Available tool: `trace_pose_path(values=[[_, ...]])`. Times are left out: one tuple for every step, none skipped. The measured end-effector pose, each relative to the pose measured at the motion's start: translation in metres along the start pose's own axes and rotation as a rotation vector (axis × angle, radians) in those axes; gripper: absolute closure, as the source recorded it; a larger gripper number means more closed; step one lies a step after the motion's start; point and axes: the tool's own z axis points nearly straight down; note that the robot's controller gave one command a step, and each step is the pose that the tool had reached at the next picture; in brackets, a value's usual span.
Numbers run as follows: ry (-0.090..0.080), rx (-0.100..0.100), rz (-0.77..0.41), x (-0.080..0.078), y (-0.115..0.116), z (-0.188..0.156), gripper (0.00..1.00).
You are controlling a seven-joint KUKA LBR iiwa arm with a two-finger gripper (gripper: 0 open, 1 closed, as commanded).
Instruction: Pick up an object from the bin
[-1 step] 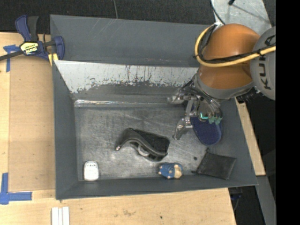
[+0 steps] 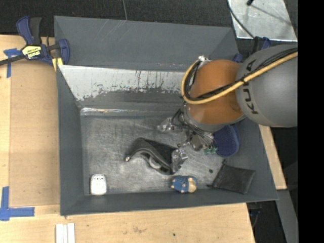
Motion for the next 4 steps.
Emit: trace_pose_path(values=[[-0.008,-0.003,-0.098,0.024,0.033,0.003,0.0],[0.003,-0.008,-0.352,-0.012,0.006,0.048,0.0],[0.009,-0.001,-0.151,-0.009,0.02,0.047,0.0],[0.001,-0.002,-0.15,-0.011,0.021,0.046,1.0]])
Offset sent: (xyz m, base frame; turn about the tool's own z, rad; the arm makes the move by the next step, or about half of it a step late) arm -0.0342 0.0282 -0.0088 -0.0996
